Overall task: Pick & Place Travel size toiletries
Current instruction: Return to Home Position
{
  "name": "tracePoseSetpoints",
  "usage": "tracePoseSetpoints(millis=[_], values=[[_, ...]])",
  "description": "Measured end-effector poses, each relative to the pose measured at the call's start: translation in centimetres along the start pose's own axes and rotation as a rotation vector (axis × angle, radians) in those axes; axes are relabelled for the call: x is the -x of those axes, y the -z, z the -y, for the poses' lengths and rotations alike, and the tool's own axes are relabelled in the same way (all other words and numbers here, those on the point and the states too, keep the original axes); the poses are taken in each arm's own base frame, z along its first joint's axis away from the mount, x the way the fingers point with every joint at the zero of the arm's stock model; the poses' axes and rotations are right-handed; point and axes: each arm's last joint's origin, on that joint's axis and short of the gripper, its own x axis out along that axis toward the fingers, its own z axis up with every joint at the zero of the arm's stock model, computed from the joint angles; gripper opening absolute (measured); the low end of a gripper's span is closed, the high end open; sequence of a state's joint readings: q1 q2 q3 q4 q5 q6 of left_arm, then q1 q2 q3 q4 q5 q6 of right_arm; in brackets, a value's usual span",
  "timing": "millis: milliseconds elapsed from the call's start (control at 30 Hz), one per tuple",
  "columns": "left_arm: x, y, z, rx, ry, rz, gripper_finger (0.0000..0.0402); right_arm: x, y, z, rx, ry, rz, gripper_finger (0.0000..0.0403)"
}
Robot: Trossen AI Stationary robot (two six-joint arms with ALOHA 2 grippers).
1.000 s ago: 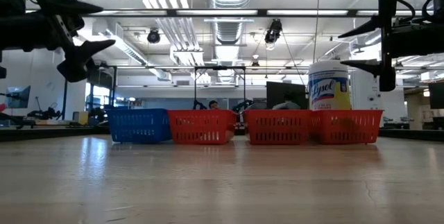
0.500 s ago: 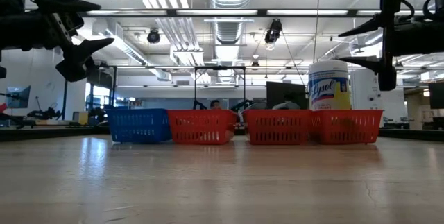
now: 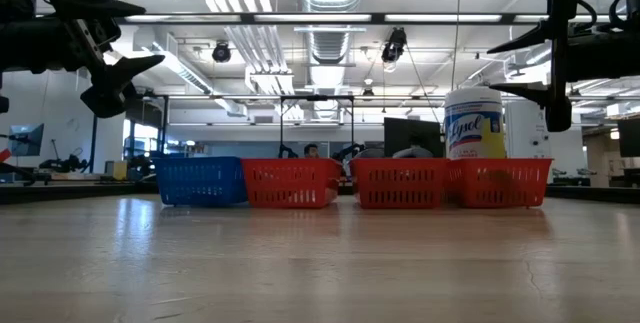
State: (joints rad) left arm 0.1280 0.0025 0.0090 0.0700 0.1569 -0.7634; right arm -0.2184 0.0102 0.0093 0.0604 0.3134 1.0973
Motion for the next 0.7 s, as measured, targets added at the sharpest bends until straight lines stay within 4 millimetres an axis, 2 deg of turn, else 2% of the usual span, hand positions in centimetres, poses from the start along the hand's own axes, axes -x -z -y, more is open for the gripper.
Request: tracePoseSetpoints(millis=[133, 300, 367, 500, 600, 700], values=[[0.00, -0.01, -0.01, -0.027, -0.003, 0.002, 0.0280, 0.00, 0.00, 0.00, 0.006, 0.001, 0.000, 0.0253], [0.00, -0.04, -0.12, -0.223, -0.033, 0.017, 0.0280, 0.00, 0.01, 0.02, 0.074, 0.002, -0.001, 0.0270], [-0.01, 0.16, -0.32, -0.339, -0.051, -0.010, 0.0280, 0.00, 0.01, 0.03, 0.194, 0.004, -0.001, 0.0276], [-0.06, 0.26, -0.44, -0.525, -0.062, -0.029, 0.0280, 0.00, 0.06, 0.04, 0.612, -0.008, -0.017, 0.0291], [-0.10, 0.30, -0.50, -0.588, -0.070, -0.037, 0.0280, -0.06, 0.31, 0.09, 0.884, -0.047, -0.067, 0.0302], [-0.11, 0.30, -0.52, -0.593, -0.074, -0.039, 0.0280, -0.14, 0.40, 0.19, 1.013, -0.046, -0.080, 0.0313]])
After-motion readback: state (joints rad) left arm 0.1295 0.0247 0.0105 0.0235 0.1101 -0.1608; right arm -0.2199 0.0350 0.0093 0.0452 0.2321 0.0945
